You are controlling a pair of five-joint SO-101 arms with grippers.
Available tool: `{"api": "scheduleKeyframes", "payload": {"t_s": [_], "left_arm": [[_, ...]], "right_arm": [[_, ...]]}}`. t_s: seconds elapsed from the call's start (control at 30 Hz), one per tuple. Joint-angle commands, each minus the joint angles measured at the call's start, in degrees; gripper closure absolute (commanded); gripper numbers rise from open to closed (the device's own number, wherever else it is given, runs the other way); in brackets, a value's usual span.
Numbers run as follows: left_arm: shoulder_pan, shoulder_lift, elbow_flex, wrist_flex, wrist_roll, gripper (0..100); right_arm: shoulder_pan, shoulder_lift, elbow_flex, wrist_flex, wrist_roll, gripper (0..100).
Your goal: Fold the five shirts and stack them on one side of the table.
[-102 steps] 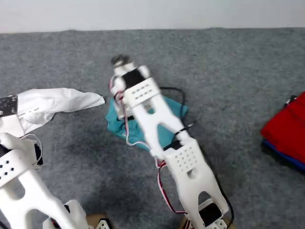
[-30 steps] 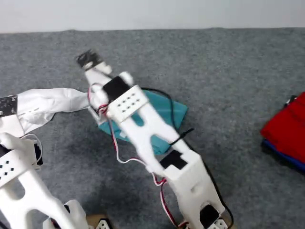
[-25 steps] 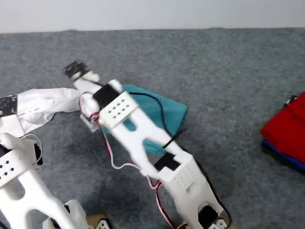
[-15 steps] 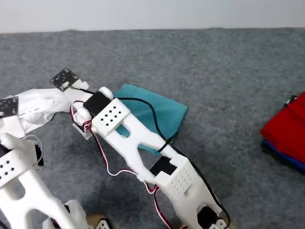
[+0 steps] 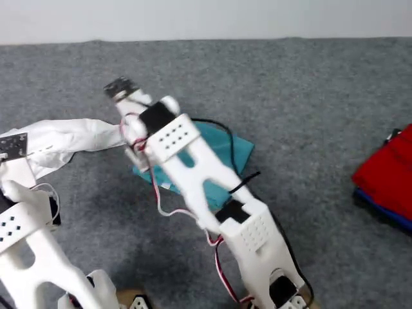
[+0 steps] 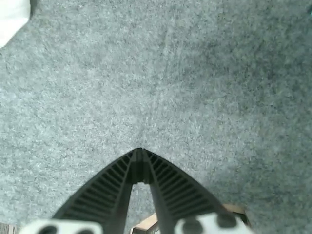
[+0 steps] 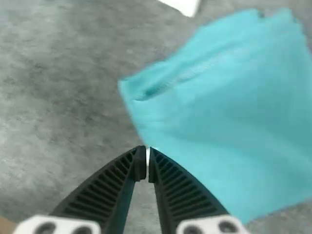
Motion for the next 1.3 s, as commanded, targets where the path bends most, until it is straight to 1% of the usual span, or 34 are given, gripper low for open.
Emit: {"api": "scheduleKeyframes", "payload": {"t_s": [0.0, 0.17, 0.43, 0.57, 0.67, 0.9, 1.0, 1.07, 1.2, 1.27], "left_arm": [[0.26, -0.35, -0.4, -1.14, -0.44, 100], [0.26, -0.35, -0.31, -1.14, -0.44, 100], [0.18, -0.35, -0.13, -1.85, -0.44, 100], [0.18, -0.35, -0.13, -1.76, -0.44, 100], [0.09, -0.35, -0.13, -1.76, -0.44, 100], [0.18, -0.35, -0.13, -1.85, -0.35, 100], [0.18, -0.35, -0.13, -1.85, -0.35, 100], [0.18, -0.35, -0.13, -1.67, -0.35, 100], [0.18, -0.35, -0.13, -1.58, -0.35, 100], [0.18, -0.35, -0.22, -1.58, -0.35, 100]], "right_arm": [[3.03, -1.54, -3.25, 0.66, 0.53, 98.8], [2.77, 4.88, -3.43, -0.57, 0.44, 98.9], [-2.77, 11.65, -3.52, -12.88, 0.88, 98.9], [-4.0, 11.82, -3.6, -14.99, 1.76, 98.9], [-4.18, 11.74, -7.56, -12.62, 2.73, 98.9], [-4.18, 11.91, -22.59, -4.09, 2.9, 98.9], [-4.0, 11.91, -26.73, 1.01, 2.99, 98.9], [-3.3, 11.82, -27.43, 3.91, 2.73, 98.9], [0.31, 8.75, -26.73, 3.74, 2.64, 98.9], [1.54, 6.81, -24.18, 3.74, 2.64, 98.9]]}}
